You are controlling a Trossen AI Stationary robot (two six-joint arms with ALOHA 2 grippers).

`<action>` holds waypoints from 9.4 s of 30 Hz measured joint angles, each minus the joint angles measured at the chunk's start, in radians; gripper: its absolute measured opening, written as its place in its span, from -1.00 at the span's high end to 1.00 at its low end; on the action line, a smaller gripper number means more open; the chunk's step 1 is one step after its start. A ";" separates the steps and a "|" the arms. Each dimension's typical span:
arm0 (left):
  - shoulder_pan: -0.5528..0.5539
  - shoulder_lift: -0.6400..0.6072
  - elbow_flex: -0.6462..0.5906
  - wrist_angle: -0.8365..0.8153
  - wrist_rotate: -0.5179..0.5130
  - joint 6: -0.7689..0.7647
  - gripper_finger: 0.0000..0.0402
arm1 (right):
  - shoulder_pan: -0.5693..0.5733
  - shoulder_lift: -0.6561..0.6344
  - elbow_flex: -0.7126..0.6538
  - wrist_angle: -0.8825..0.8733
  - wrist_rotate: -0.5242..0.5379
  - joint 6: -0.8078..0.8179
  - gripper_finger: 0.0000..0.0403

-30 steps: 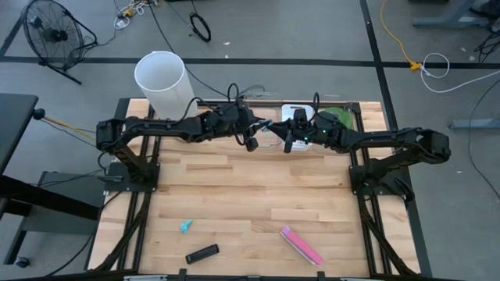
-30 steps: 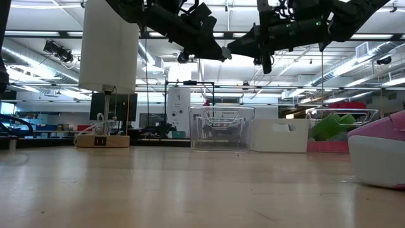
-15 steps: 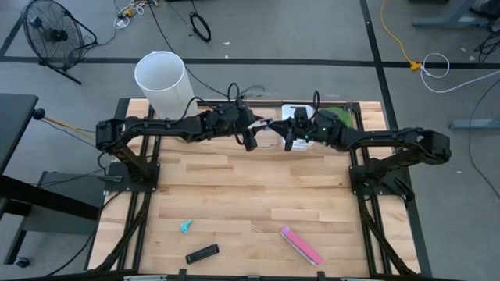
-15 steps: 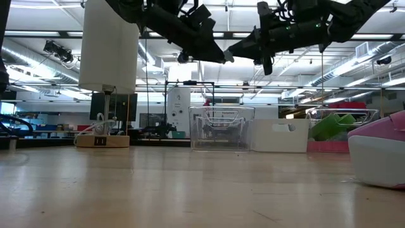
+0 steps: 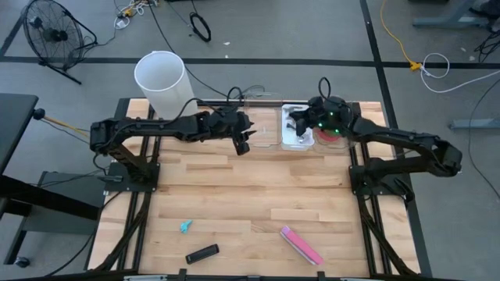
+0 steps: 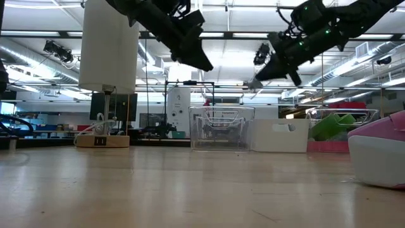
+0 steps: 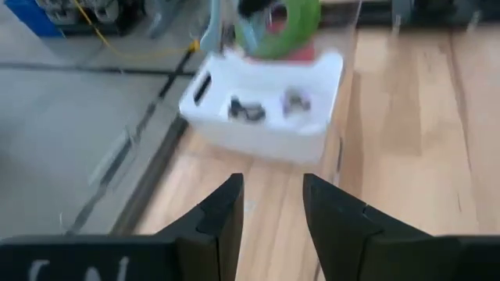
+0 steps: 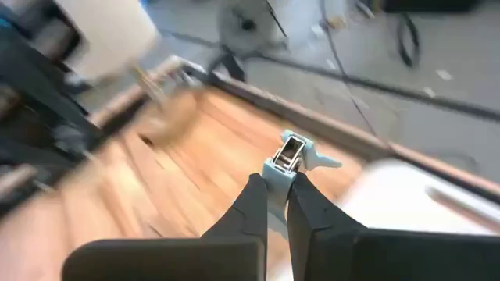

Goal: Pick and place Stapler, Stapler remover, tape
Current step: Put the blue staple remover into the white bin, then put the light blue staple remover into the white bin

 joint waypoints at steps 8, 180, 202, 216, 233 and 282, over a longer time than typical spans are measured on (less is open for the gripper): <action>0.000 0.000 -0.009 -0.117 0.005 -0.039 0.32 | -0.060 -0.005 -0.001 -0.154 0.009 -0.008 0.95; -0.812 0.229 0.235 -1.170 -0.622 -1.234 0.83 | 0.015 -0.003 -0.002 -0.080 -0.311 -0.071 -0.02; -0.590 0.164 0.326 -0.350 -0.518 -0.100 0.83 | 0.400 0.014 -0.002 0.238 -0.215 -0.201 -0.02; -0.508 0.159 0.326 -0.186 -0.329 0.038 0.83 | 0.475 0.071 -0.002 0.304 -0.186 -0.216 -0.02; -0.489 0.074 0.326 -0.298 -0.400 0.021 0.83 | 0.420 0.043 -0.001 0.323 -0.264 -0.211 -0.02; -0.484 0.078 0.327 -0.245 -0.394 0.004 0.51 | 0.481 0.113 -0.001 0.473 -0.164 -0.250 0.99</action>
